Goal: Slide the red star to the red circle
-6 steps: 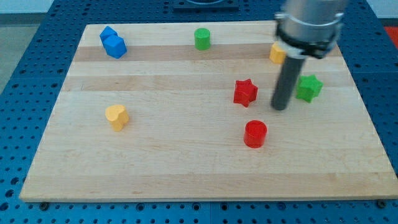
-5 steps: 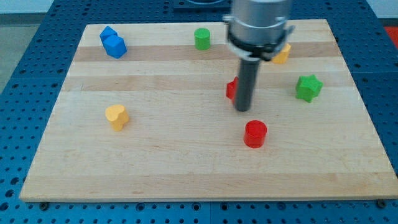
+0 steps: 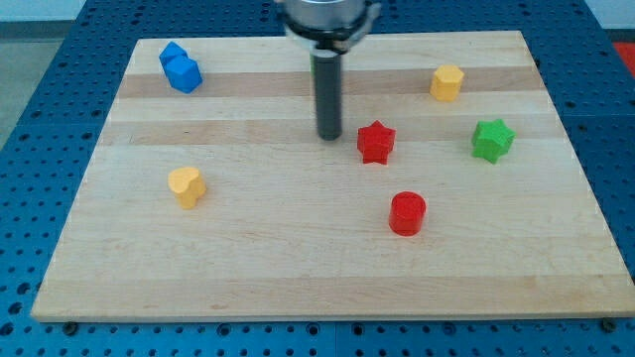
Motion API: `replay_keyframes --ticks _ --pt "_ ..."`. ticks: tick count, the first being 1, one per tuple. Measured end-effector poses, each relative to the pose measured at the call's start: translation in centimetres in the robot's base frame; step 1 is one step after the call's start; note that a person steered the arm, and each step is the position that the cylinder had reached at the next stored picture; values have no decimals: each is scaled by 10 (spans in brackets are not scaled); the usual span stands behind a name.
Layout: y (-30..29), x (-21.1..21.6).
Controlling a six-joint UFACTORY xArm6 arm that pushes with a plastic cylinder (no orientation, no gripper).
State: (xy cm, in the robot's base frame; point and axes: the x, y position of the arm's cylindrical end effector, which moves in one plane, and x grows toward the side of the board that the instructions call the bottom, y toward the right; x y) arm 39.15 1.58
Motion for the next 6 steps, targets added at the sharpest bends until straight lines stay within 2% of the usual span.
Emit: replay_keyframes --ticks 3,6 --pt "33 -13" --pt "33 -11"
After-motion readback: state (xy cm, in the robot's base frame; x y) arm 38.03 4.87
